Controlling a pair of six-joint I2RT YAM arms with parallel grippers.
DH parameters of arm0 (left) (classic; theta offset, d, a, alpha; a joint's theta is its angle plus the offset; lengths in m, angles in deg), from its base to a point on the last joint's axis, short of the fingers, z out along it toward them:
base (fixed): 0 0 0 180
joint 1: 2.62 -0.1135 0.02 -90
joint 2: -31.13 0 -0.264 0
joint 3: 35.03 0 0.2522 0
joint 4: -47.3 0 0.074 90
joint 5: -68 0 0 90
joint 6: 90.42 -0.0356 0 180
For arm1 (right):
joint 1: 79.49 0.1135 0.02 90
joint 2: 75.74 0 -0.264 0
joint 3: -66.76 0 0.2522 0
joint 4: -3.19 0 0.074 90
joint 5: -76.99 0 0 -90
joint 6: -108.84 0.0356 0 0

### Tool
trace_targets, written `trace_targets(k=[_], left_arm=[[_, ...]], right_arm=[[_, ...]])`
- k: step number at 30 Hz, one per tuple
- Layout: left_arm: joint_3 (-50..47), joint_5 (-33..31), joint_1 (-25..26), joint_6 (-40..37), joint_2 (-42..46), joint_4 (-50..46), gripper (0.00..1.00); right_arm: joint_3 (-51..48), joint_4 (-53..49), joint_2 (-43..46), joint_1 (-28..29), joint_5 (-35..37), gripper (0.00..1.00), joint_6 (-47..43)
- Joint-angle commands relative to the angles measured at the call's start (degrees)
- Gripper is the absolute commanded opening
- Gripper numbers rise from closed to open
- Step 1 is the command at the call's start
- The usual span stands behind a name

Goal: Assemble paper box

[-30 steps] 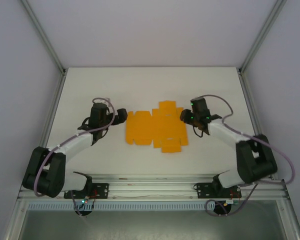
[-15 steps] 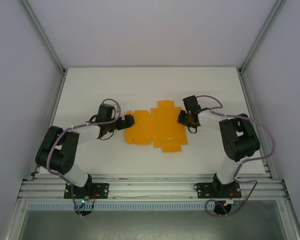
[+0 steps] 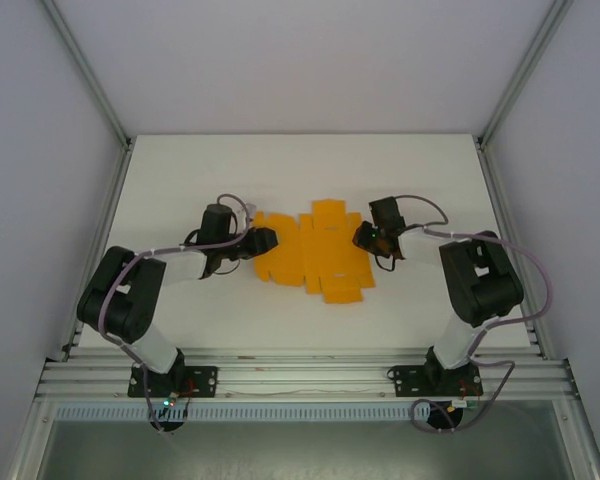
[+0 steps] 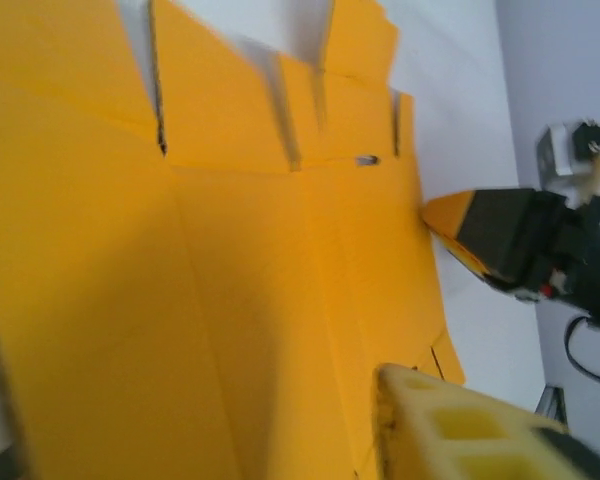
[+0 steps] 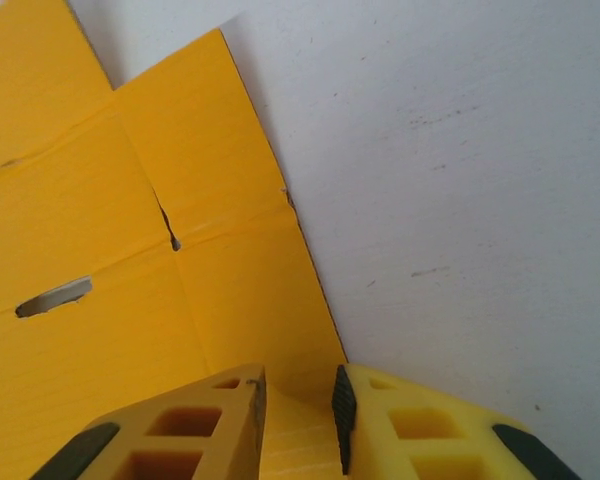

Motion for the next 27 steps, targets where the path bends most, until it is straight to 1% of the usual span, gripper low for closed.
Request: trace_targets(k=[1,2,3,4,5,8,10,11,14,15,17,19,21,22,24,27], left_arm=[[2.33,1.03,0.65,-0.74,3.60,1.14,0.17],[2.69,0.95,0.69,-1.20,4.65,0.81,0.05],[2.94,0.71,0.68,-1.23,5.77,0.71,0.00],[3.00,0.70,0.66,-1.46,7.14,0.93,0.00],[3.31,0.98,0.64,-2.01,8.80,0.86,0.00],[4.29,0.70,0.66,-3.17,14.54,-0.75,0.00],[4.82,0.79,0.69,-3.51,18.55,-1.83,0.00],[4.78,0.87,0.70,-3.64,20.63,-2.03,0.00],[3.83,0.63,0.65,-2.79,26.89,-1.21,0.00],[3.45,0.78,0.65,-2.23,28.79,-0.73,0.00],[2.80,1.98,0.69,-0.19,31.94,0.46,0.00],[2.46,3.15,0.66,0.83,34.58,0.34,0.00],[2.04,2.97,0.74,1.12,36.63,-0.38,0.00],[1.63,2.98,0.64,1.17,37.77,-0.34,0.00],[0.84,2.89,0.64,1.50,39.46,0.19,0.00],[0.27,2.53,0.64,1.25,41.45,-0.35,0.00]], right_arm=[[-2.22,-4.71,0.92,0.28,-3.00,0.32,-1.13],[-1.92,-5.25,2.49,0.28,-2.46,0.35,-2.17],[-1.65,-5.65,4.30,0.22,-1.83,0.39,-3.14],[-1.53,-5.91,6.29,0.11,-1.65,0.44,-4.42],[-1.23,-6.70,8.70,-0.18,-1.81,0.53,-6.00],[-0.96,-9.20,16.61,-2.18,-5.30,0.86,-10.34],[-1.88,-9.52,21.97,-4.85,-9.40,0.96,-11.75],[-2.64,-9.18,24.37,-6.47,-12.43,0.98,-12.62],[-4.99,-8.08,30.83,-10.78,-25.27,0.98,-17.58],[-5.83,-7.68,32.36,-11.54,-28.25,0.98,-19.00],[-7.08,-7.15,35.90,-12.35,-31.62,0.98,-20.80],[-8.00,-5.38,38.63,-12.88,-34.35,0.99,-20.00],[-8.70,-2.51,40.54,-13.04,-37.40,0.97,-18.35],[-8.94,-0.77,41.18,-13.11,-39.78,0.94,-17.57],[-8.71,1.15,41.67,-13.19,-43.08,0.84,-16.07],[-6.63,-0.46,41.69,-13.17,-43.76,0.71,-15.94]])
